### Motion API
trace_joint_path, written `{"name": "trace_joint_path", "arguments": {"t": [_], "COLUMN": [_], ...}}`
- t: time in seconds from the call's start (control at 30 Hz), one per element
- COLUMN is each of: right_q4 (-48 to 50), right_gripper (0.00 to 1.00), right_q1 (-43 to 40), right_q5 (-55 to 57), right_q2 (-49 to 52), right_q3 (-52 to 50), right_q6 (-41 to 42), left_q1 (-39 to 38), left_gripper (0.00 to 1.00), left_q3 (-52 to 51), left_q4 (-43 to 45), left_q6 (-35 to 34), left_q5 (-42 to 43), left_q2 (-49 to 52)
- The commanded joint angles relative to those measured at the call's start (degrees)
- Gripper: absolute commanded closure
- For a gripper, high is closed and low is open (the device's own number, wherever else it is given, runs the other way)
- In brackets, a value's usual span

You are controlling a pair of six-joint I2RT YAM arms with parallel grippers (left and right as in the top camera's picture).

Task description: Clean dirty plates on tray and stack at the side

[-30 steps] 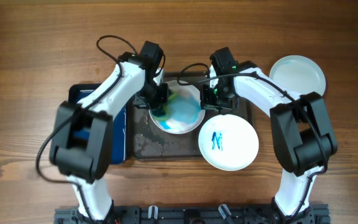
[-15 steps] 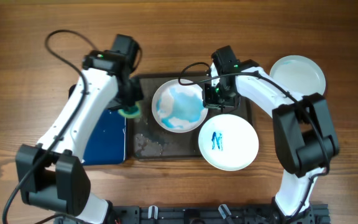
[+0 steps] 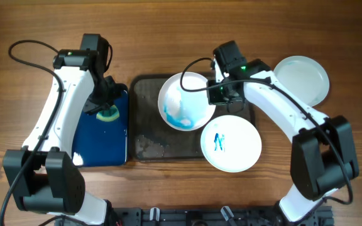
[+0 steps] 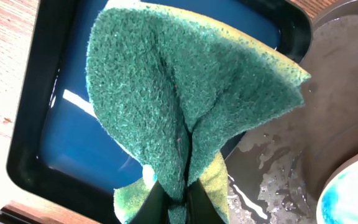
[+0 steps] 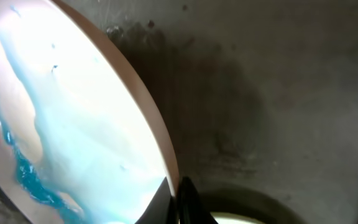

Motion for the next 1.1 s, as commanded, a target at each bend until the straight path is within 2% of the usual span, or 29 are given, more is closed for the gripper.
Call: {"name": "trace_joint_path", "arguments": {"t": [0.0, 0.27, 0.37, 0.47, 0.53, 0.67, 0.93, 1.07], "right_q4": [-1.11, -1.97, -2.01, -1.92, -1.92, -1.6, -0.63, -0.72], "right_gripper": [0.96, 0.95, 0.95, 0.95, 0.95, 0.95, 0.95, 0.95], "right_q1": [1.14, 2.86, 2.89, 2.89, 2.89, 2.89, 2.86, 2.86], "right_q5": [4.2, 8.37, 8.35, 8.31, 8.17, 7.02, 4.9, 3.98], "right_q2": [-3.3, -6.51, -6.78, -6.78, -6.75, -6.75, -6.75, -6.75], "right_q3": [1.46, 1.7, 1.77, 1.77, 1.77, 1.77, 1.77, 1.77], "right_q6": [-2.01, -2.12, -2.08, -1.97, -1.97, -1.75, -0.66, -0.61], "left_q1": [0.37, 0.37, 0.35, -0.02, -0.94, -4.55, -17.99, -23.12], "left_gripper": [0.96, 0.96, 0.96, 0.96, 0.96, 0.96, 0.96, 0.96], "left_q3": [0.22, 0.22, 0.22, 0.22, 0.22, 0.22, 0.2, 0.2], "left_q4": [-0.15, 0.11, 2.54, 5.4, 7.96, 12.02, 19.39, 21.38], "left_q6": [0.52, 2.1, 8.24, 11.04, 12.59, 12.59, 12.61, 12.37], "left_q5": [-1.36, 1.33, 12.5, 22.12, 28.83, 36.17, 36.5, 32.0], "left_q2": [-1.53, -1.53, -1.53, -1.53, -1.53, -1.53, -1.51, -1.46]}}
